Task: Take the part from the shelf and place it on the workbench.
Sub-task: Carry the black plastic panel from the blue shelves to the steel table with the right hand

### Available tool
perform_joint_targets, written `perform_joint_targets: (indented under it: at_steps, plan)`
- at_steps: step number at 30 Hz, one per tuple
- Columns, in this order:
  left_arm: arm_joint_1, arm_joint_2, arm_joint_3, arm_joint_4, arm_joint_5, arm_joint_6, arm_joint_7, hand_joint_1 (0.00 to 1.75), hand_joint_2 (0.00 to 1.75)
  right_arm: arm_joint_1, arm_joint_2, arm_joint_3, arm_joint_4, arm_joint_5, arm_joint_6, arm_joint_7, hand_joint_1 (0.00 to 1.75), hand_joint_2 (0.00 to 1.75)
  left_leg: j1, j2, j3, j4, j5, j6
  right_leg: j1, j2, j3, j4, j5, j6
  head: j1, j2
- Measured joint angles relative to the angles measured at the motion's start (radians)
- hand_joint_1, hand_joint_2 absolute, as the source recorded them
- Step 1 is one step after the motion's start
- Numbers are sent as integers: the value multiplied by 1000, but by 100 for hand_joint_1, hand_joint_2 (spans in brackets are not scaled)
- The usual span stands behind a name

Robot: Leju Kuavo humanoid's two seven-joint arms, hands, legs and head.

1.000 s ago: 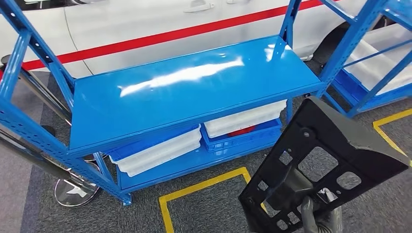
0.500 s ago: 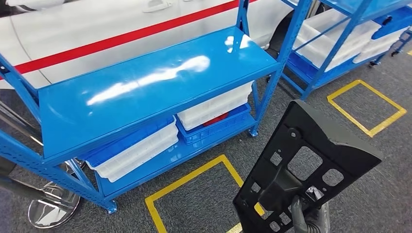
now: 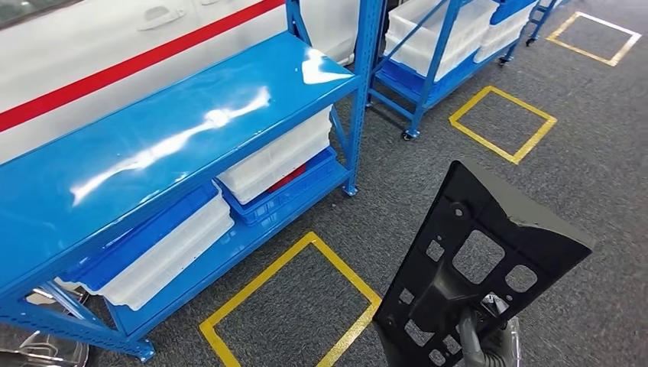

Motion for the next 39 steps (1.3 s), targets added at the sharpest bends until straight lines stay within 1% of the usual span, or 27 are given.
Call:
perform_joint_targets:
  at_steps: [1,3,5,7,9,11,13,14,15,16,18,19,20,22,23,25,26,27,28,29,30,31,33,35,37,38,39]
  plan:
    - [-1,1,-1,0,-1,-4,-2,0,0,1,2,-4,-1,3,1,0,175,175,1,-10,41,-67,32,2,0,15,-7,4,5,3,0,0]
    - [-2,3,-3,0,-4,-11,-7,0,0,2,7,-8,-5,13,2,0,175,175,3,-51,118,-200,72,7,1,43,-21,15,13,13,0,0]
    - [-3,5,-4,0,-4,-17,-11,0,0,4,12,-11,-15,24,7,0,175,175,2,-74,138,-248,75,10,2,66,-34,23,23,25,0,0]
    - [-6,5,-5,0,-2,-21,-14,0,0,8,15,-15,-25,29,10,0,175,175,1,-55,131,-251,81,18,1,79,-43,27,32,37,0,0]
    - [-10,6,-6,0,5,-24,-18,0,0,10,18,-22,-36,28,13,0,175,175,3,-28,124,-254,91,33,2,40,-63,65,6,44,0,0]
    - [-9,6,-5,0,19,-22,-24,0,0,9,25,-30,-49,20,22,0,175,175,0,1,114,-255,99,44,1,-18,-113,178,-66,50,0,0]
    - [-6,7,-2,0,35,-18,-30,0,0,10,37,-42,-62,9,41,0,175,175,-5,32,105,-254,103,45,-2,-37,-159,300,-122,55,0,0]
    - [-6,7,0,0,39,-17,-31,0,0,12,44,-51,-67,4,53,0,175,175,-6,46,102,-254,104,45,-3,-40,-159,319,-125,56,0,0]
    - [-7,7,2,0,42,-16,-31,0,0,14,51,-60,-72,2,65,0,175,175,-7,61,102,-254,105,44,-3,-44,-138,297,-110,54,0,0]
    - [-9,6,4,0,44,-16,-31,0,0,15,59,-71,-77,1,76,0,175,175,-8,74,103,-254,105,43,-2,-53,-96,235,-82,50,0,0]
    - [-13,6,4,0,45,-17,-31,0,0,14,77,-92,-88,2,93,0,175,175,-13,98,107,-253,104,40,8,-97,-9,87,-41,36,0,0]
    - [-14,6,5,0,45,-18,-31,0,0,14,86,-102,-96,4,99,0,175,175,-15,109,108,-252,103,36,14,-114,15,41,-32,29,0,0]
    - [-16,6,5,0,45,-21,-31,0,0,15,95,-113,-105,6,104,0,175,175,-17,120,108,-251,103,32,19,-121,21,22,-32,23,0,0]
    - [-21,6,5,0,44,-29,-31,0,0,23,112,-134,-126,5,105,-1,175,175,-19,141,108,-252,101,22,19,-99,17,15,-26,14,0,0]
    - [-26,6,5,0,43,-34,-32,0,0,29,118,-144,-139,1,101,-1,175,175,-18,131,107,-246,95,17,16,-88,18,8,-22,9,0,0]
    - [-29,8,5,0,42,-44,-34,0,0,36,129,-155,-163,-9,91,-1,175,175,-14,76,85,-190,55,9,8,-66,22,-6,-13,-1,0,0]
    - [-28,9,5,0,42,-47,-36,0,0,39,134,-158,-175,-14,85,-2,175,175,-10,39,60,-130,23,6,9,-55,21,-7,-10,-4,0,0]
    - [-26,10,5,0,43,-50,-37,0,0,43,138,-161,-185,-17,80,-2,175,175,-8,19,28,-62,-9,4,9,-42,19,-6,-9,-6,0,0]
    - [-24,11,5,0,44,-52,-37,0,0,48,142,-163,-194,-18,76,-2,175,175,-6,8,-1,0,-31,1,9,-27,17,-4,-8,-8,0,0]
    - [-23,12,5,0,46,-53,-38,0,0,55,144,-165,-202,-16,73,-1,175,175,-4,4,-17,30,-31,-2,9,-12,15,-1,-8,-7,0,0]
    - [-23,12,5,0,50,-53,-38,0,0,62,146,-166,-208,-12,72,-1,175,175,-1,3,-15,20,-12,-4,8,3,14,3,-8,-6,0,0]
    - [-23,12,6,0,56,-53,-37,0,0,67,147,-166,-214,-7,72,-1,175,175,3,-3,4,-26,25,-8,6,18,13,9,-10,-4,0,0]
    - [-24,12,10,0,73,-53,-38,0,0,70,150,-167,-225,2,75,-1,175,175,12,-47,59,-154,84,-13,4,47,6,26,-15,7,0,0]
    - [-25,11,19,0,95,-52,-38,0,0,71,153,-167,-233,9,82,-1,175,175,16,-83,81,-212,96,-9,3,73,-8,40,-15,21,0,0]
    - [-26,10,27,0,114,-52,-38,0,0,75,154,-168,-236,13,91,-1,175,175,12,-68,78,-215,98,6,0,97,-21,42,-7,35,0,0]
    - [-28,9,29,0,120,-52,-38,0,0,78,154,-169,-237,14,95,-1,175,175,11,-55,78,-216,102,14,-2,97,-25,45,-6,40,0,0]
    - [-30,9,30,0,124,-52,-38,0,0,78,154,-169,-237,15,98,-1,175,175,10,-42,78,-218,106,21,-2,77,-34,59,-15,44,0,0]
